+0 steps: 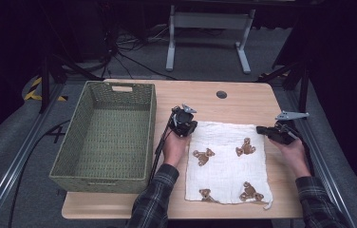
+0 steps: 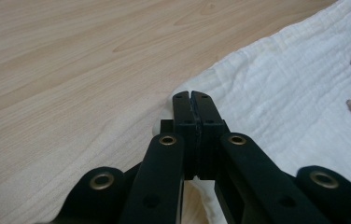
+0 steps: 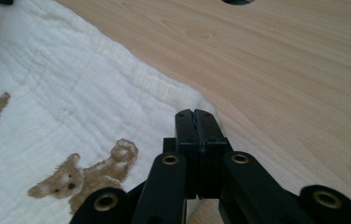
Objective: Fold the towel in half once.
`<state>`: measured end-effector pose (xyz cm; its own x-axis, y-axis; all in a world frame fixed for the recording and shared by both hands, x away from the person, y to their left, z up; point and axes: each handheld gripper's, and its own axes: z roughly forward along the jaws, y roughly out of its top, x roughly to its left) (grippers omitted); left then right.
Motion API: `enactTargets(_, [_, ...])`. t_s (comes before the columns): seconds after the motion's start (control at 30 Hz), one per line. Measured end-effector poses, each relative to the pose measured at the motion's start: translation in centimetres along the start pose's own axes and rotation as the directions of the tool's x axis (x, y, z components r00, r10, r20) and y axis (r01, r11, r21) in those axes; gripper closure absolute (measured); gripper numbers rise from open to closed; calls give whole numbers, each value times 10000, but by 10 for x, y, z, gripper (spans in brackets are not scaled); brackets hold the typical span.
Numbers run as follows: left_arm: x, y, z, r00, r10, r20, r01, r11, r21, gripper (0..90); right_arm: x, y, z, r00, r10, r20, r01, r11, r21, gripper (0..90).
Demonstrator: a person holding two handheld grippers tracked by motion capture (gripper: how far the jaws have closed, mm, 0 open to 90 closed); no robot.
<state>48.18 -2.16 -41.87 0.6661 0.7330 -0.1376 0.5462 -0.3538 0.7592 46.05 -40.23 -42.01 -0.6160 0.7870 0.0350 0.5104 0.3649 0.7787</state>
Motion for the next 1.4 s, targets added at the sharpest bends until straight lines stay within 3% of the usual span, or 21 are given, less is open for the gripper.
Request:
enactTargets(0.4, [-24, -5, -42, 9984, 553, 96, -549, 9978, -384, 900, 19, 4, -31, 9991, -364, -224, 353, 9983, -472, 900])
enactTargets(0.6, [-39, -21, -56, 9942, 1068, -148, -1071, 9942, -138, 900, 34, -7, -44, 9981, -489, -368, 477, 9983, -337, 900])
enactTargets(0.73, [-49, -32, -62, 9898, 1422, -27, -1420, 9895, 271, 900, 43, -16, -52, 9973, -515, -523, 508, 9986, -139, 900])
enactTargets(0.93, [-64, -49, -65, 9853, 1699, 170, -1707, 9827, 717, 900, 56, -30, -61, 9970, -478, -613, 488, 9987, 142, 900])
enactTargets(1.13, [-72, -69, -59, 9830, 1715, 657, -1788, 9754, 1289, 900, 72, -59, -61, 9961, -161, -867, 239, 9957, 898, 900])
enactTargets(1.2, [-72, -74, -54, 9803, 1826, 756, -1930, 9668, 1675, 900, 75, -65, -58, 9959, -162, -887, 262, 9932, 1131, 900])
enactTargets(1.27, [-72, -76, -52, 9806, 1785, 806, -1902, 9661, 1748, 900, 76, -67, -56, 9960, -239, -857, 350, 9909, 1303, 900])
enactTargets(1.33, [-73, -80, -47, 9786, 1889, 813, -2016, 9590, 1991, 900, 75, -69, -53, 9967, -306, -751, 418, 9873, 1531, 900])
enactTargets(1.4, [-76, -83, -40, 9770, 1889, 986, -2071, 9510, 2296, 900, 74, -70, -46, 9962, -624, -609, 728, 9795, 1877, 900])
